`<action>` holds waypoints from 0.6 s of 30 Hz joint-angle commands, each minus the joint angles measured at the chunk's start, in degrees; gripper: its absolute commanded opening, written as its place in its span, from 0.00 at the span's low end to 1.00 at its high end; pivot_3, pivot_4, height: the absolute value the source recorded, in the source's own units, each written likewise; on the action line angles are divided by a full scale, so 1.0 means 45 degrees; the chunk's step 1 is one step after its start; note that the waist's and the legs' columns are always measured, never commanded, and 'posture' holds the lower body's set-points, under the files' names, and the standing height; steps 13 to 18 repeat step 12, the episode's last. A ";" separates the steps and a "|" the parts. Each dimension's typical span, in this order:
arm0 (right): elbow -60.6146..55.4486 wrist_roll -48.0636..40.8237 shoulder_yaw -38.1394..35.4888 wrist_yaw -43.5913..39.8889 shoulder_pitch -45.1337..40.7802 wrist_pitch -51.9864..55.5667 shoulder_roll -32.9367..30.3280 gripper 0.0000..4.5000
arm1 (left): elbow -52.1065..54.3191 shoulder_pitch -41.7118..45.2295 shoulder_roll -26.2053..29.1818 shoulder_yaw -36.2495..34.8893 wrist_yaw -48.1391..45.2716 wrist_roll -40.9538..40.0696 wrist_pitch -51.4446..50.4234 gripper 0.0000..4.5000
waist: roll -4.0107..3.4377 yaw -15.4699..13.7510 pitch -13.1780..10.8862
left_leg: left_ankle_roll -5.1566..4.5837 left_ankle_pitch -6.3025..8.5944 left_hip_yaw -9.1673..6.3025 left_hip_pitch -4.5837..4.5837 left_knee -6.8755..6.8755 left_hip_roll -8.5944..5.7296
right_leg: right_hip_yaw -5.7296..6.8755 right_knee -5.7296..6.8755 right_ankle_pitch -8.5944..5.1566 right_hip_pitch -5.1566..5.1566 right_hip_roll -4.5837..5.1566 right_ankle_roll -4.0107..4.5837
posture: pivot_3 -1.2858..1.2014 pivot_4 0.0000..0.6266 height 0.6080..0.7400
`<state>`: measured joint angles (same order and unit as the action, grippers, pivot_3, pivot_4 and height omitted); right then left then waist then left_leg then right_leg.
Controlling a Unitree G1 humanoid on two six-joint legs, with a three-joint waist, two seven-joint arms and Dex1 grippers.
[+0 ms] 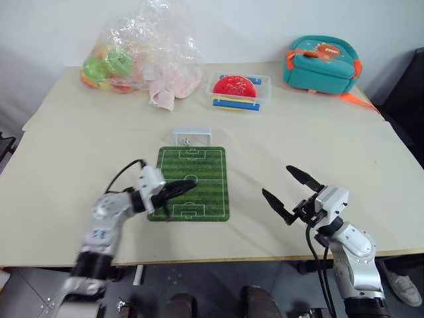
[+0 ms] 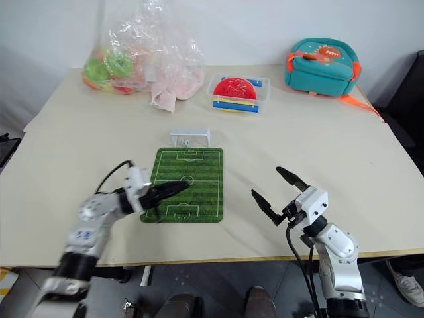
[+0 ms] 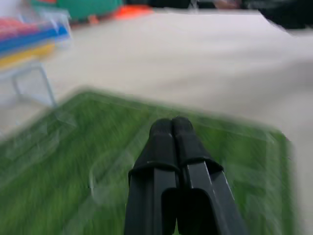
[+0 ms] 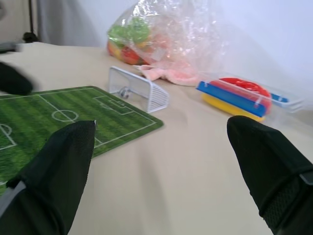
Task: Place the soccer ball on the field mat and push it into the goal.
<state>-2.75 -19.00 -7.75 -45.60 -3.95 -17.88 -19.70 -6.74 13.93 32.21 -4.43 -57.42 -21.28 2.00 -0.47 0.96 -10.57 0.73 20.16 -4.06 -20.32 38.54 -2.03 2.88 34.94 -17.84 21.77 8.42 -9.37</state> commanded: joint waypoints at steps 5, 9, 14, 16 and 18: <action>0.0003 -0.1139 -0.0022 -0.2018 -0.0050 -0.0289 -0.1343 1.00 | 0.1133 -0.3142 0.2116 -0.4220 0.0021 -0.1596 -0.0794 0.00 | -0.0006 -0.0138 -0.0004 | -0.0005 0.0003 -0.0005 0.0005 -0.0011 -0.0002 | -0.0008 -0.0017 -0.0001 -0.0010 0.0008 0.0002 | 0.52 0.24 1.00; 0.0360 -0.2140 -0.0218 -0.3726 -0.0190 -0.0276 -0.2170 1.00 | 0.0799 -0.4084 0.2398 -0.5452 0.0601 -0.1011 -0.0174 0.00 | -0.0007 -0.0256 -0.0006 | -0.0008 0.0005 -0.0009 0.0006 -0.0025 -0.0007 | -0.0004 -0.0053 -0.0002 -0.0021 0.0013 0.0004 | 0.52 0.24 1.00; 0.1017 -0.2418 -0.0354 -0.4177 -0.0627 -0.0130 -0.2408 1.00 | 0.0206 -0.4164 0.2446 -0.5745 0.0862 -0.0838 0.0018 0.00 | -0.0004 -0.0244 -0.0005 | -0.0008 0.0005 -0.0013 0.0009 -0.0031 -0.0004 | 0.0009 -0.0056 -0.0002 -0.0029 0.0012 0.0004 | 0.52 0.24 1.00; 0.1017 -0.2418 -0.0354 -0.4177 -0.0627 -0.0130 -0.2408 1.00 | 0.0206 -0.4164 0.2446 -0.5745 0.0862 -0.0838 0.0018 0.00 | -0.0004 -0.0244 -0.0005 | -0.0008 0.0005 -0.0013 0.0009 -0.0031 -0.0004 | 0.0009 -0.0056 -0.0002 -0.0029 0.0012 0.0004 | 0.52 0.24 1.00; 0.1017 -0.2418 -0.0354 -0.4177 -0.0627 -0.0130 -0.2408 1.00 | 0.0206 -0.4164 0.2446 -0.5745 0.0862 -0.0838 0.0018 0.00 | -0.0004 -0.0244 -0.0005 | -0.0008 0.0005 -0.0013 0.0009 -0.0031 -0.0004 | 0.0009 -0.0056 -0.0002 -0.0029 0.0012 0.0004 | 0.52 0.24 1.00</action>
